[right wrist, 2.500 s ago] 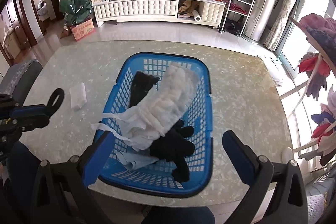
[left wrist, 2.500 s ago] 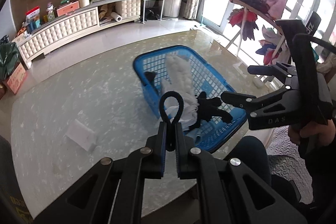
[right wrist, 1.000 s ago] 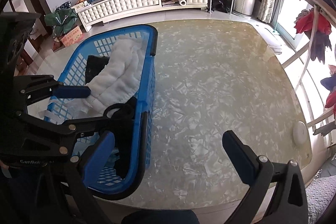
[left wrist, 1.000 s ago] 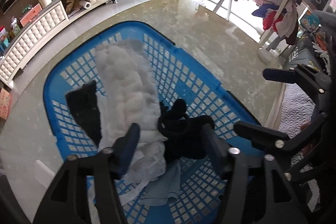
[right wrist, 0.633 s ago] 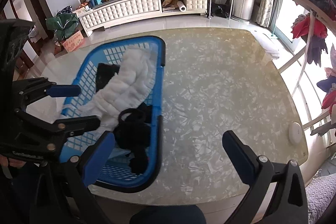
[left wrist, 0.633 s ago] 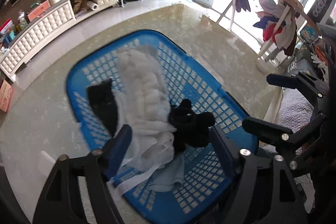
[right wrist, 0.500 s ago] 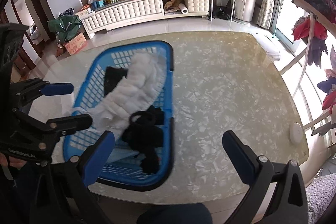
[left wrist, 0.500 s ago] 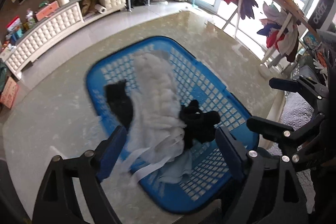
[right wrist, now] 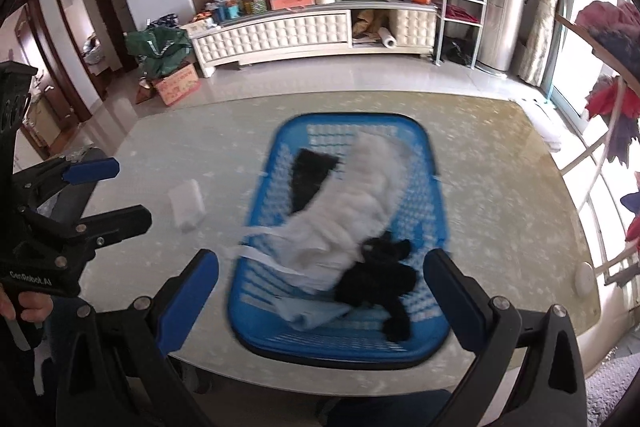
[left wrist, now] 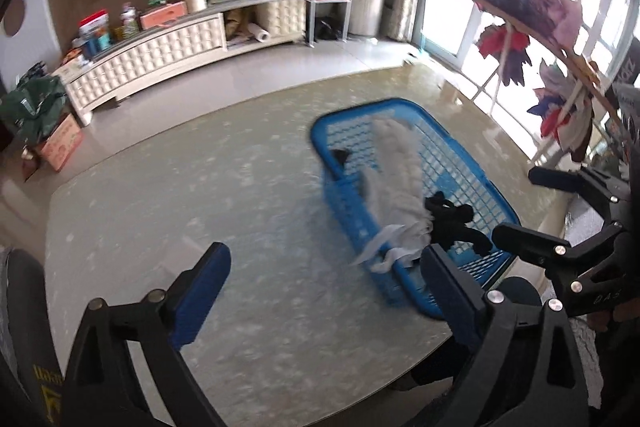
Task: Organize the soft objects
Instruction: 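Move the right gripper back over the white sponge block, then grasp the white sponge block with the right gripper and lift it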
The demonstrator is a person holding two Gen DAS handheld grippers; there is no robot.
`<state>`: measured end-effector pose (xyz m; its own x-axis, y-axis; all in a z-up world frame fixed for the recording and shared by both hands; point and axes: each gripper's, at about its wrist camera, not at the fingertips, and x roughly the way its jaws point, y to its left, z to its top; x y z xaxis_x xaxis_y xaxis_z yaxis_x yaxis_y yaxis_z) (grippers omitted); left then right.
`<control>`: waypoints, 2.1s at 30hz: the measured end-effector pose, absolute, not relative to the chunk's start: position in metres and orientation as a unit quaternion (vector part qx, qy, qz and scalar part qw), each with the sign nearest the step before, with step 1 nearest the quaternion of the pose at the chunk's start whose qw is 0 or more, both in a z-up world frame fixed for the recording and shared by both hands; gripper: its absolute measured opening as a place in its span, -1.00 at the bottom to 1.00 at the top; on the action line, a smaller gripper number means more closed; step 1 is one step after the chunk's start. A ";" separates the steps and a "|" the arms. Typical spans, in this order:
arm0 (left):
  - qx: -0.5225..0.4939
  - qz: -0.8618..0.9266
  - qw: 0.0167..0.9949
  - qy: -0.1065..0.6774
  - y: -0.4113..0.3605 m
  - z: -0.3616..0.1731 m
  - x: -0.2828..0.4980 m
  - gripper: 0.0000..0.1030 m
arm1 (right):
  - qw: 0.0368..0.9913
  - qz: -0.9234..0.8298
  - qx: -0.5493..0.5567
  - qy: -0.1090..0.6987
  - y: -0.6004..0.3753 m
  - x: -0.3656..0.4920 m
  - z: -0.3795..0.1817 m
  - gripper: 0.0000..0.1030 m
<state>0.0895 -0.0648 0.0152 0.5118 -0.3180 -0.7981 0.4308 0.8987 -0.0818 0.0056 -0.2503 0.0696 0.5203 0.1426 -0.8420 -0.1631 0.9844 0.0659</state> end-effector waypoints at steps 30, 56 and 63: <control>0.004 -0.092 0.877 0.472 0.130 -0.035 0.097 0.85 | 0.828 0.191 -0.096 0.518 -0.086 0.095 -0.008 0.99; -0.005 -0.088 0.841 0.533 0.183 -0.147 0.168 0.85 | 0.762 0.193 -0.143 0.602 -0.015 0.150 -0.133 0.78; -0.025 -0.081 0.833 0.547 0.190 -0.159 0.172 0.85 | 0.755 0.190 -0.139 0.612 -0.015 0.155 -0.146 0.33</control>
<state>0.1722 0.1900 -0.1585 0.3896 -0.1617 -0.9067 0.1070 0.9857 -0.1299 0.1552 -0.0154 -0.1462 0.1790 0.1167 -0.9769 -0.4572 0.8891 0.0225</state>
